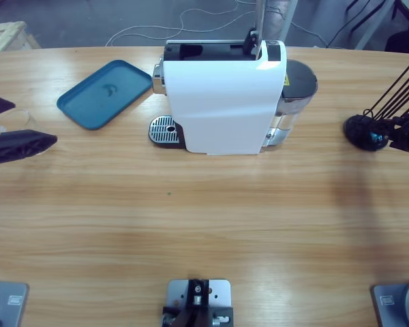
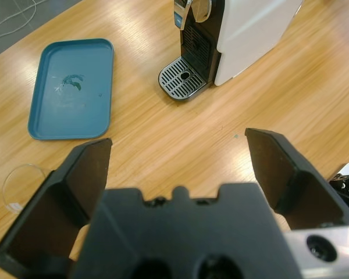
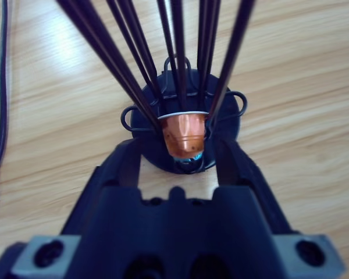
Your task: Pour coffee
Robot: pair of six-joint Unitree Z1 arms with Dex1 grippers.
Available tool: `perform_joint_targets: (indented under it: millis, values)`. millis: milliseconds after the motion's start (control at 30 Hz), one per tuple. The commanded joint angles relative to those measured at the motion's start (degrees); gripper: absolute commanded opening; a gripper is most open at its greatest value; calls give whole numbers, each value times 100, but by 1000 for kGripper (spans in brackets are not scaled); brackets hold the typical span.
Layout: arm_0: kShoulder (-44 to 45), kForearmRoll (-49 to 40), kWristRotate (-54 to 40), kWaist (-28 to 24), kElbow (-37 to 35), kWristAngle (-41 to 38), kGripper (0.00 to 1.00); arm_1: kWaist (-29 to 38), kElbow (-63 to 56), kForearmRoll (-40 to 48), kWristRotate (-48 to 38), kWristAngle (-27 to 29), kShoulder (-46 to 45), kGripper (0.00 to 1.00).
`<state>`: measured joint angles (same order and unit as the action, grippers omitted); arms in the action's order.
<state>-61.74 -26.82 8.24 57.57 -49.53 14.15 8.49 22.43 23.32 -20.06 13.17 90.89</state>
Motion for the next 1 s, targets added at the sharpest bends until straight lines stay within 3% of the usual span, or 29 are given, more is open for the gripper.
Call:
perform_joint_targets:
  millis: [33,167,300,367,500,600,733,1000]
  values:
    - [-136,45,63,35,175,79,991,-123,-124,138,117,-157,295,422]
    - [-108,45,63,35,190,79,991,-154,-132,196,155,-183,337,312]
    - [-68,45,63,35,190,79,991,-172,-152,234,170,-192,349,289]
    - [-68,45,63,35,186,79,991,-181,-166,234,187,-194,324,177]
    - [-73,45,81,35,179,79,991,-181,-189,234,222,-226,312,171]
    - [-55,45,90,35,182,79,991,-181,-196,236,249,-203,300,47]
    - [-48,45,90,35,181,79,991,-190,-240,331,249,-201,303,0]
    - [-39,45,98,35,195,79,991,-198,-310,410,254,-104,110,0]
